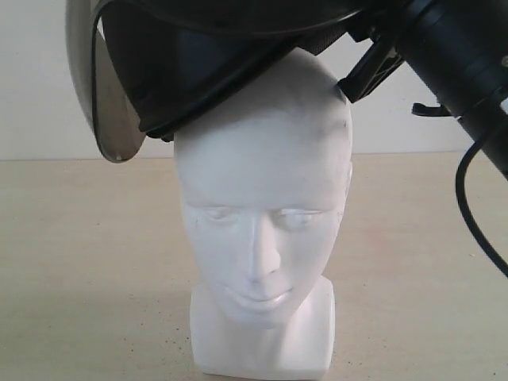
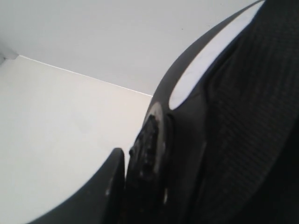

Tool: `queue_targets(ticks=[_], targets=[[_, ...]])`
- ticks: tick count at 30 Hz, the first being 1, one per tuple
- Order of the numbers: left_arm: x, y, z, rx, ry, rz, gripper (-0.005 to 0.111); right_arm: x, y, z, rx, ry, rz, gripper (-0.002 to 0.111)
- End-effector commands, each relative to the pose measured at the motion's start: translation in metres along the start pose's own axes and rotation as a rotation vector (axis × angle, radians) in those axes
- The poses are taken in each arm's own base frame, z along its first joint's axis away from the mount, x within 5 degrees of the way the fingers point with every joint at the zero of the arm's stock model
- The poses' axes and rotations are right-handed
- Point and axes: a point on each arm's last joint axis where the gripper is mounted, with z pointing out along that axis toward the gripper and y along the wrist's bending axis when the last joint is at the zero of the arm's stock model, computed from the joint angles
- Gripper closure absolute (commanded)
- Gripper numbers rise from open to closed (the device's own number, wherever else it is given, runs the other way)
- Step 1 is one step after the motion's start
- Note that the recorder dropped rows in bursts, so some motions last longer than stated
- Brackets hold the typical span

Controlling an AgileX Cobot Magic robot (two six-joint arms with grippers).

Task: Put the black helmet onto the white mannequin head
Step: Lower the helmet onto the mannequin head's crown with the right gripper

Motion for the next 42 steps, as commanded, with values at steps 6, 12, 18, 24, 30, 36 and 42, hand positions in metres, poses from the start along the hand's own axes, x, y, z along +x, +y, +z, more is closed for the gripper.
queue_targets(ticks=[6, 12, 18, 24, 30, 36, 42], targets=[[-0.001, 0.0, -0.001, 0.001, -0.009, -0.005, 0.102, -0.003, -0.006, -0.007, 0.062, -0.023, -0.029, 0.108], [-0.001, 0.0, -0.001, 0.001, -0.009, -0.005, 0.102, -0.002, -0.013, -0.014, 0.1, -0.023, -0.012, 0.108], [-0.001, 0.0, -0.001, 0.001, -0.009, -0.005, 0.102, -0.001, -0.015, -0.019, 0.103, -0.014, -0.005, 0.108], [-0.001, 0.0, -0.001, 0.001, -0.011, -0.005, 0.102, 0.001, -0.018, -0.019, 0.126, -0.002, -0.001, 0.108], [-0.001, 0.0, -0.001, 0.001, -0.011, -0.005, 0.102, 0.004, -0.019, -0.019, 0.139, 0.028, 0.01, 0.108], [-0.001, 0.0, -0.001, 0.001, -0.011, -0.005, 0.102, 0.013, -0.02, -0.018, 0.156, 0.037, 0.028, 0.108], [-0.001, 0.0, -0.001, 0.001, -0.011, -0.005, 0.102, 0.013, -0.021, -0.019, 0.167, 0.038, 0.036, 0.108]])
